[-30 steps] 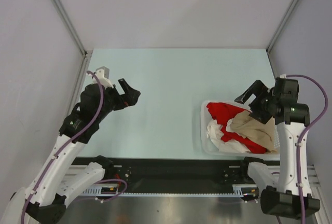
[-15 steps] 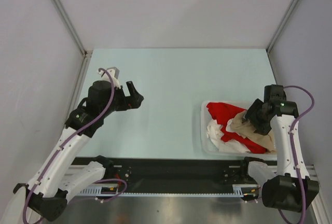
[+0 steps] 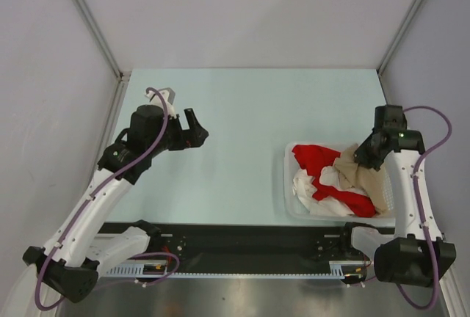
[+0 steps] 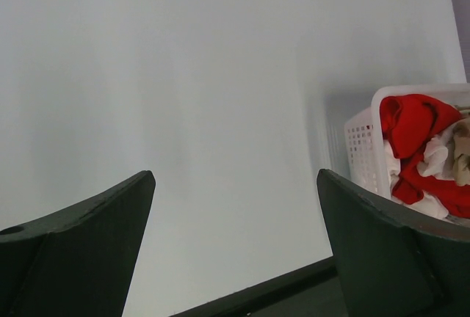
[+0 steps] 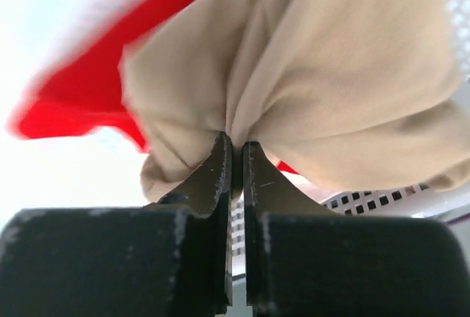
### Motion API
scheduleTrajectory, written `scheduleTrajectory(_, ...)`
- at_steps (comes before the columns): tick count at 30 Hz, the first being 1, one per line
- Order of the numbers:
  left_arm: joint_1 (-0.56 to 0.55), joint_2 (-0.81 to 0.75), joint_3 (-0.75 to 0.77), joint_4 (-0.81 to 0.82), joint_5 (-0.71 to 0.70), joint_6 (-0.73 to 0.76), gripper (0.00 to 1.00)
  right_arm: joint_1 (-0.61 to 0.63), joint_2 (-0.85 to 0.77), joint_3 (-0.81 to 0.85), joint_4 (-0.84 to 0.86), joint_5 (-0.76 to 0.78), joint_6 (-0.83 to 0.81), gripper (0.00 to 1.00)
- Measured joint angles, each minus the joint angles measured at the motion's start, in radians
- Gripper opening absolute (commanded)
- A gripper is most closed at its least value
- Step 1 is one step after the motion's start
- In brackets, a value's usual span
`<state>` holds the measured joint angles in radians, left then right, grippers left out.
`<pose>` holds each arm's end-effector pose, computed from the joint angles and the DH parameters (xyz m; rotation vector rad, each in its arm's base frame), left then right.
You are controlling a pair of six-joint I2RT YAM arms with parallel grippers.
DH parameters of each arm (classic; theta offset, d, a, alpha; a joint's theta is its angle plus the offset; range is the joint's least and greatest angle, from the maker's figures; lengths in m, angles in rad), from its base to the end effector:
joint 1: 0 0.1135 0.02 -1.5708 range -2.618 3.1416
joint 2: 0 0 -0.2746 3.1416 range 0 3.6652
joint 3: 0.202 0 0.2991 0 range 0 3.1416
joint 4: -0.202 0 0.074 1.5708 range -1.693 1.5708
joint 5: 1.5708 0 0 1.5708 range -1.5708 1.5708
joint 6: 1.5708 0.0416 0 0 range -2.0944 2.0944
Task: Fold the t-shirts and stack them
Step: Grab the tshirt from the pile
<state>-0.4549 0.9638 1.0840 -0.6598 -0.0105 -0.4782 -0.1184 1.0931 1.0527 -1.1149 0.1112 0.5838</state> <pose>0.2214 -0.1078 0.3744 -0.0316 2.1582 -0.5401 0.2333 -0.0324 0.3000 0.9627 2.5358 -0.0151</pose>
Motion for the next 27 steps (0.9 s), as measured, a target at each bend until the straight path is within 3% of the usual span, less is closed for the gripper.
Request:
scheduleTrajectory(3, 0.0, 0.01, 0.013, 0.0, 0.018, -0.002, 0.97, 0.0, 0.009, 0.169, -0.04, 0.018, -0.002, 0.0)
scheduleTrajectory(8, 0.002, 0.019, 0.018, 0.002, 0.04, -0.01, 0.95, 0.018, 0.052, 0.589, -0.091, 0.01, -0.022, 0.0)
scheduleTrajectory(17, 0.002, -0.031, 0.021, 0.002, 0.048, -0.046, 0.93, 0.065, 0.069, 1.089, 0.122, -0.197, -0.033, 0.0)
scheduleTrajectory(21, 0.002, -0.097, 0.021, -0.003, 0.048, -0.072, 0.93, 0.065, 0.027, 1.062, 0.377, -0.314, 0.047, 0.0)
scheduleTrajectory(25, 0.002, -0.185, 0.021, -0.016, 0.037, -0.097, 0.92, 0.079, 0.006, 0.942, 0.716, -0.45, 0.265, 0.0)
scheduleTrajectory(27, 0.002, -0.225, 0.021, -0.026, 0.023, -0.101, 0.92, 0.146, 0.03, 0.875, 0.895, -0.479, 0.391, 0.0)
